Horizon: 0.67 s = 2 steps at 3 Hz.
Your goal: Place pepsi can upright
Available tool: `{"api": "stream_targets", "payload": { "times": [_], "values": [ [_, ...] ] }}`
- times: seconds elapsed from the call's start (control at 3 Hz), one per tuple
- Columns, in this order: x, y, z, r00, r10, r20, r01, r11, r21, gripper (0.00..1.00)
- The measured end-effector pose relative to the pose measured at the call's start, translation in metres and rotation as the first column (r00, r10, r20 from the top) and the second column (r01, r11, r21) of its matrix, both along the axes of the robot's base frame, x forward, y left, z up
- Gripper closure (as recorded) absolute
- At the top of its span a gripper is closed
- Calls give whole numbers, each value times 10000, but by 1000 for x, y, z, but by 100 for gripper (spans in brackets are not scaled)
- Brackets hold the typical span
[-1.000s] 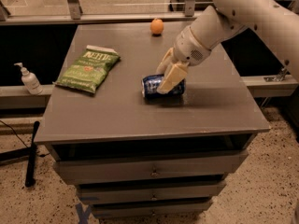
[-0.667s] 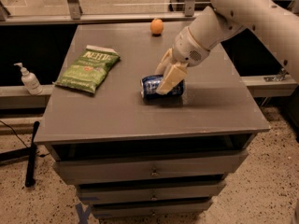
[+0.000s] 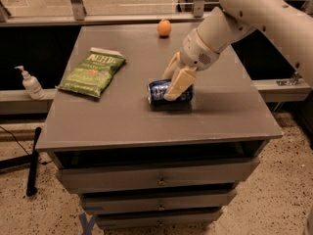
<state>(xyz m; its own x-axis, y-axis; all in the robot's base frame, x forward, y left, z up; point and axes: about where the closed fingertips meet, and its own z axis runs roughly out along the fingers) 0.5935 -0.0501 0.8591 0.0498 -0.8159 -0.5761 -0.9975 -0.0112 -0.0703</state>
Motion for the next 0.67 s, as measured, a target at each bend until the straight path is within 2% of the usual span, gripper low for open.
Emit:
{"api": "stream_targets", "payload": {
  "times": [0.33,0.67],
  "values": [
    [-3,0,-2,9999,141,63,-139,9994,-327,36],
    [-3,0,-1,9999,144,64,-141,9994,-329,13]
  ]
}}
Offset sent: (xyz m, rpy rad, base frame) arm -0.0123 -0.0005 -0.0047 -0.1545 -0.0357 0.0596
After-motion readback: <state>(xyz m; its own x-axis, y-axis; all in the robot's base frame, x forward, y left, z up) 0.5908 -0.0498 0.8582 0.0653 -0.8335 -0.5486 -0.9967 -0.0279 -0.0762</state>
